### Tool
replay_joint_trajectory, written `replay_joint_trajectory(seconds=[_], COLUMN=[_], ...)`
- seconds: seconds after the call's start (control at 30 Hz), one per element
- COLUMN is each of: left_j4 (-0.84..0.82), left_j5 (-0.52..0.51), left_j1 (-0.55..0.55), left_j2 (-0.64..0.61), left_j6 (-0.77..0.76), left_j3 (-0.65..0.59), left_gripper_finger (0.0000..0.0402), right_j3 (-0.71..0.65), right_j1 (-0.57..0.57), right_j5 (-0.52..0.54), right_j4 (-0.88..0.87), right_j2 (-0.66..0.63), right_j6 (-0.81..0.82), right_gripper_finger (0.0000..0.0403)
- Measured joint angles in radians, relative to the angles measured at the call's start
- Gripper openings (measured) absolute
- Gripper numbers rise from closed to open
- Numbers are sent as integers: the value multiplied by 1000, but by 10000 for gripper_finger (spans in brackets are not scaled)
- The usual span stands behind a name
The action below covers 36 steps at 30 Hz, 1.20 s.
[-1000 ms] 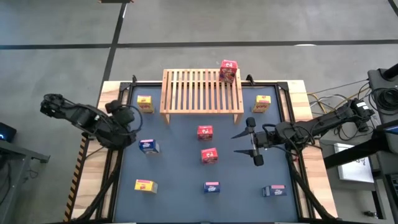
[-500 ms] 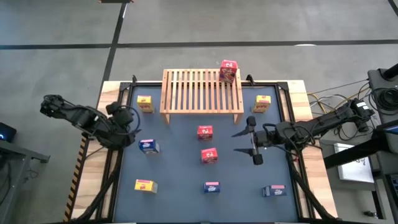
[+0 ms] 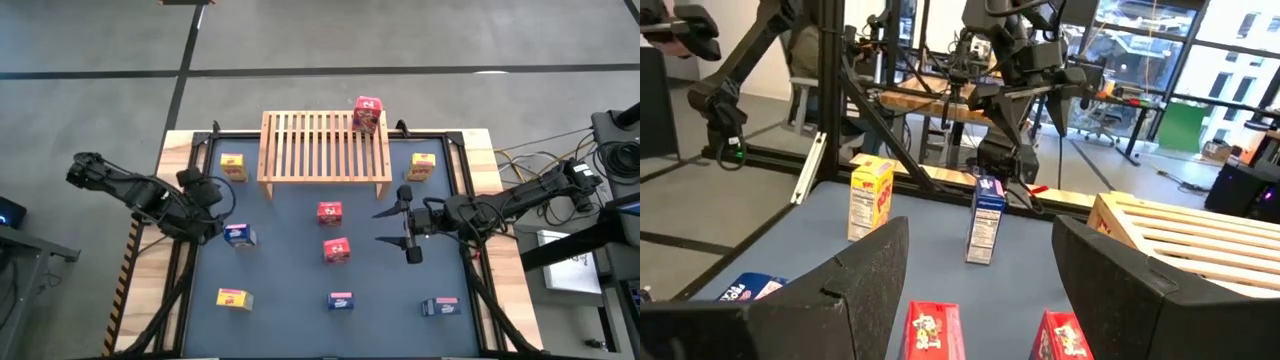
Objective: Stack cereal on shelf
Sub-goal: Put the top blue cereal box on the shelf
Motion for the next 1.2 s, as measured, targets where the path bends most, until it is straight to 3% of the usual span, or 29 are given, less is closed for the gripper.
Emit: replay_joint_trajectory(seconds=[0.47,0.73,0.83,1.03,1.2], left_j4=[48,52,82,140,185], left_j5=[45,157,214,230,255], left_j1=[0,0,0,1,1], left_j2=[102,161,157,130,101], left_j6=[48,-22,-49,-27,-40], left_j3=[0,0,0,-4,-89], left_gripper_finger=[359,363,362,352,349], right_j3=[0,0,0,0,0], right_j1=[0,0,0,0,0], right_j5=[0,0,0,0,-1], right_j4=[3,5,7,7,7], right_j2=[0,0,0,0,0], right_j6=[14,6,6,6,21], right_gripper_finger=[237,237,237,237,237])
